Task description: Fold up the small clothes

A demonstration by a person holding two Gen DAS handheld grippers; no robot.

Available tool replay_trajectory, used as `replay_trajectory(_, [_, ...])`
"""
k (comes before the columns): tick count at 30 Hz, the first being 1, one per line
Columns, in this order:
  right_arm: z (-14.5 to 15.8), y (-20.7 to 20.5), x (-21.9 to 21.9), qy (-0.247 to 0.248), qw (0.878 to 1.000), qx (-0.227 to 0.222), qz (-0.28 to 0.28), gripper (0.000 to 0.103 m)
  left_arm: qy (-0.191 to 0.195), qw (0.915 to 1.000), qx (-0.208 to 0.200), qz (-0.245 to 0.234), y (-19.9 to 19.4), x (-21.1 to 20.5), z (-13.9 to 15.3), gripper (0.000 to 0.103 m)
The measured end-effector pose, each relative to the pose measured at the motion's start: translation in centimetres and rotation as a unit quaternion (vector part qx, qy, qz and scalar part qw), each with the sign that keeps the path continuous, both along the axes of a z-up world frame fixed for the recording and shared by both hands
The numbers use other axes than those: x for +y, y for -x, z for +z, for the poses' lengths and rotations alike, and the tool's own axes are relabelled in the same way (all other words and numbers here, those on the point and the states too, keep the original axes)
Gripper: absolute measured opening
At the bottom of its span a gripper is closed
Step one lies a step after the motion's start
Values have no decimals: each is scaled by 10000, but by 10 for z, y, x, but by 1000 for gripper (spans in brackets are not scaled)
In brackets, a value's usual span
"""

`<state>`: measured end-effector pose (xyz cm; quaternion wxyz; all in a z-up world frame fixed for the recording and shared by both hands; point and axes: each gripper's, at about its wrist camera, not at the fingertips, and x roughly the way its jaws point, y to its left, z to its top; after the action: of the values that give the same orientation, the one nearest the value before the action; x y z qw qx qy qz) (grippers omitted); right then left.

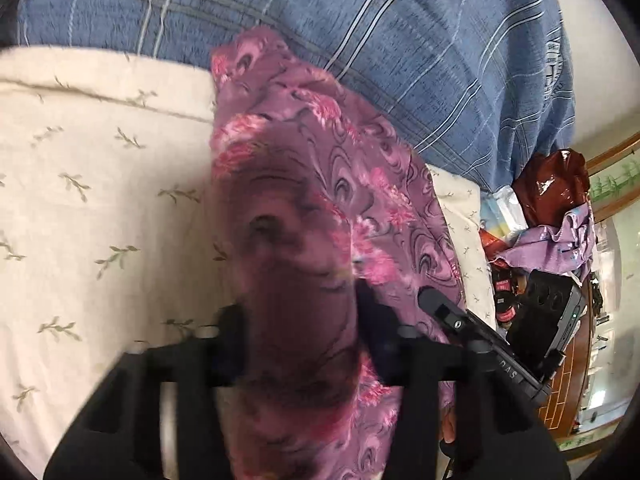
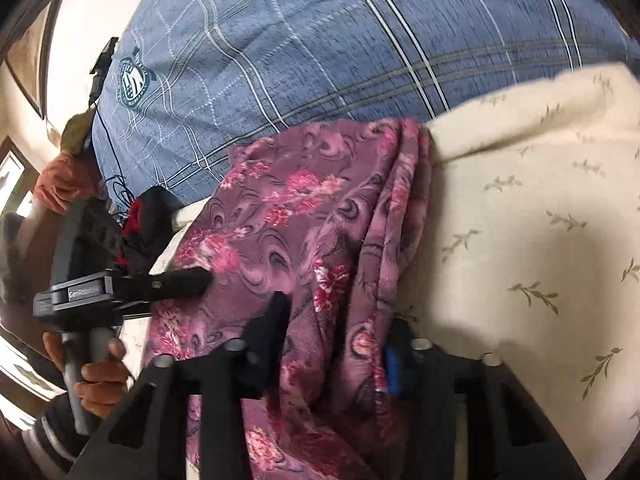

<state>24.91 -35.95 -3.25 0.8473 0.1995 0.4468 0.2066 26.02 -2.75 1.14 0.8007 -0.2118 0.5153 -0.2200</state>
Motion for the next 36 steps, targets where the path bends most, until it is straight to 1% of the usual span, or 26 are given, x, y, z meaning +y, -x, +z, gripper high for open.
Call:
replay_trajectory(2, [8,5,-5,-129,9998,-99,-144,28,155,9999,2,33,9,11,9,29])
replay_trajectory(4, [16,15,-4,-276,9994,-171,-117,27,189,9998,-72,76,19,27,17,29])
replay_trajectory(5, [21,23,1,-253,9995,-202,-72,27,170,9997,-126,87,27,34,21,29])
replay_trajectory(6, [25,29,5,-278,9994,-201,-31,27,166,9997,-156,98,37,40,26,29])
replay_trajectory(9, [39,62,19,-538,9981,-289,117,27,384,9989,-198,183,80,71,34,30])
replay_trajectory(11, [43,87,27,-713,9965,-327,288,27,508,9983,-161,236,114,87,28,31])
replay_trajectory(12, [43,99,31,-826,9955,-299,366,28,499,9984,-99,241,131,97,21,31])
replay_trajectory(13, [38,114,37,-951,9943,-230,432,28,452,9987,-43,251,147,101,12,31])
replay_trajectory(14, [30,127,42,-1046,9933,-157,468,28,325,9990,-3,303,160,107,0,32])
replay_trajectory(15, [19,140,48,-1053,9932,-43,503,30,151,9992,37,364,167,109,-11,35])
replay_trajectory(16, [9,151,52,-926,9944,69,499,31,-19,9991,137,409,170,112,-23,40])
replay_trajectory(17, [-4,159,56,-658,9968,223,405,34,90,9989,192,414,172,117,-31,44])
replay_trajectory(18, [-14,163,57,-535,9973,374,322,38,259,9984,220,449,174,123,-32,43])
replay_trajectory(19, [-19,165,54,-574,9971,429,245,38,331,9978,245,515,176,128,-27,43])
replay_trajectory(20, [-17,168,48,-663,9969,410,108,40,276,9981,106,536,178,131,-18,43])
replay_trajectory(21, [-12,169,44,-604,9973,408,25,43,180,9984,-80,536,180,132,-7,43])
replay_trajectory(22, [-4,169,41,-458,9983,338,-77,43,47,9977,-373,556,181,133,9,43])
replay_trajectory(23, [8,171,36,-280,9992,129,-253,43,-1,9967,-601,547,179,132,23,44])
replay_trajectory(25, [27,164,32,-144,9986,-242,-445,44,-12,9950,-853,515,166,125,43,49])
replay_trajectory(26, [38,159,34,-199,9979,-460,-404,43,-43,9945,-923,499,156,117,50,54])
replay_trajectory(28, [47,143,48,-160,9975,-660,-169,41,-184,9940,-987,439,131,101,55,54])
replay_trajectory(31, [44,116,76,140,9971,-738,133,35,-429,9958,-745,323,90,77,42,54])
replay_trajectory(33, [35,101,84,343,9968,-704,186,33,-837,9939,-611,390,65,66,26,54])
replay_trajectory(34, [26,89,86,562,9964,-622,128,31,-1074,9919,-523,442,52,64,15,54])
replay_trajectory(35, [14,82,82,706,9964,-469,76,26,-1204,9911,-327,467,39,62,0,54])
replay_trajectory(36, [4,75,79,729,9969,-297,68,15,-1225,9913,-124,472,31,63,-12,54])
